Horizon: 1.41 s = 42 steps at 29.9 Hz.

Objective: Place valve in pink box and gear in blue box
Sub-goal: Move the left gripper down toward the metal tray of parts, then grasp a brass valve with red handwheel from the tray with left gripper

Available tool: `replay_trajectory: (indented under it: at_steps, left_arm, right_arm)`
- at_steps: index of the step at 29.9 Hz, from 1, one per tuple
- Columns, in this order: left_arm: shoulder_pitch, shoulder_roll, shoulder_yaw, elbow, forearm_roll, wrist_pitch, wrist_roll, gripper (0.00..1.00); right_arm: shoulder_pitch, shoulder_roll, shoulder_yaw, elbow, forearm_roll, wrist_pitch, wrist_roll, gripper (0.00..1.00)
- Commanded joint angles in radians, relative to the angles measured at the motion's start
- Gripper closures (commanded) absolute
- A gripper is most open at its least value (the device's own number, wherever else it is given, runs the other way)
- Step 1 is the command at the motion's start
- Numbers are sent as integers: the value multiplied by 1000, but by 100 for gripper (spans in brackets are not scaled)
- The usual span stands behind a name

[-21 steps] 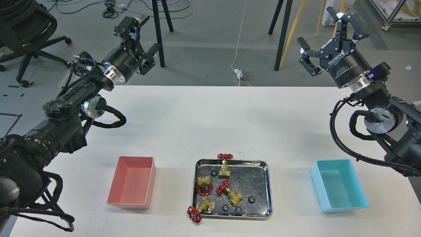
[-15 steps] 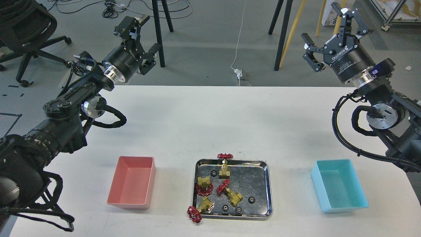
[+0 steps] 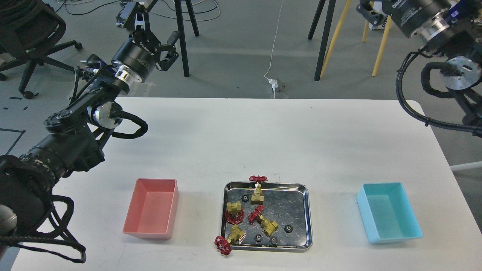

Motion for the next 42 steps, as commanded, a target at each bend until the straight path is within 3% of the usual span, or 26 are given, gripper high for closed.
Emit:
replay_trajectory:
  at_steps: [1,5,11,18,22,27,31,36,42]
  left_arm:
    - [6,110,7,-221,109,0,0,0]
    - [-2,308,76,-535,401,0,0,0]
    - [-242,543,543,-863,699,0,0,0]
    - [-532,612,1036,-1117,1060,211,0,1]
    - [-565,539,1153,-1100,1181,265,0,1]
    - [-554,367,1253,-944,1204,273,0,1]
    - [-487,230,1300,-797,1206,332,0,1]
    - [-418,170,1300,-711,1206,374,0,1]
    - [-378,126,1296,-625,1206,424,0,1]
  right_arm:
    - [29,-3,-6,-7,99,0,-5,1]
    - [27,-12,0,-10,174,0,-19,1]
    - [14,-18,-6,-12,179,-7,-23,1]
    - [-12,-18,-6,-21,179,-7,-22,1]
    - [-37,-18,-6,-21,179,-7,-22,1]
    - [-54,-16,-6,-26,177,-16,-22,1]
    - [-52,-12,-6,-59,179,-19,-25,1]
    - [-42,-12,-5,-90,179,-19,-57,1]
    - [-48,-12,-5,-99,179,-19,-59,1]
